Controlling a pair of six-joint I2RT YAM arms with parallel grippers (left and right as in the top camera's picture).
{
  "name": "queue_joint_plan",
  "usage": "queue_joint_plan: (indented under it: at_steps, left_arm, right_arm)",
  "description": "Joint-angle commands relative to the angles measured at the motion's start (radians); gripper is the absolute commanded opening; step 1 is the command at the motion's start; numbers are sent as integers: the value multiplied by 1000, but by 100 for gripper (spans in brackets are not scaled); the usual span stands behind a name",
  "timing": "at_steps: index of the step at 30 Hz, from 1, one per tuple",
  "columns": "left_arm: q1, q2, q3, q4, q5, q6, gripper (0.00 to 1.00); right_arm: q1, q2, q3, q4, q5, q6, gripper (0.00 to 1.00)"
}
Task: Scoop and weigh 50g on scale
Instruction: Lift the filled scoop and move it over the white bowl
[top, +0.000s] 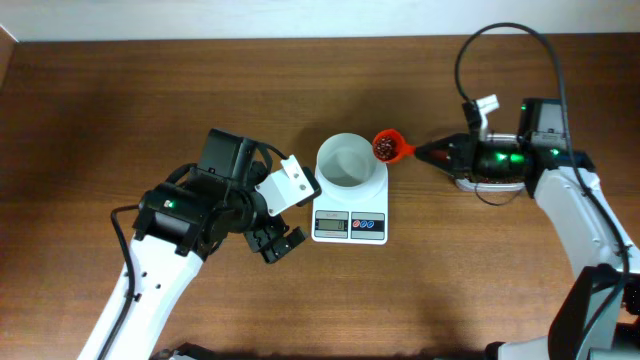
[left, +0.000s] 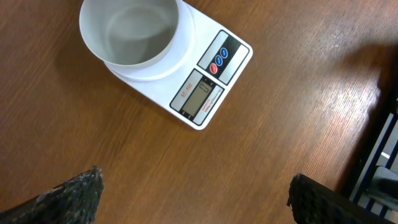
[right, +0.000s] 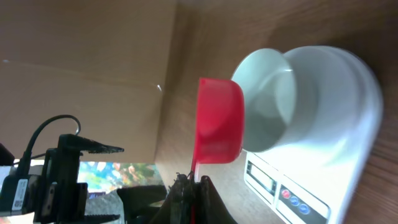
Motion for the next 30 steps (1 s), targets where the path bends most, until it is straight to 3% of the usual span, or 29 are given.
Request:
queue_joint_plan:
  at_steps: [1, 9, 16, 22, 27, 30]
  left_arm:
    - [2, -17, 8, 2, 11, -3, 99]
    - [2, -17, 8, 2, 11, -3, 99]
    - [2, -17, 8, 2, 11, -3, 99]
    - [2, -17, 8, 2, 11, -3, 99]
    - [2, -17, 8, 2, 11, -3, 99]
    - [2, -17, 8, 2, 11, -3, 99]
  right_arm:
    - [63, 3, 9, 41, 44, 72, 4]
    - [179, 4, 9, 126, 252, 71, 4]
    - [213, 4, 9, 167, 261, -235, 4]
    - [213, 4, 9, 167, 265, -345, 4]
    - [213, 4, 9, 167, 309, -356, 4]
    - [213, 4, 9, 167, 309, -447, 4]
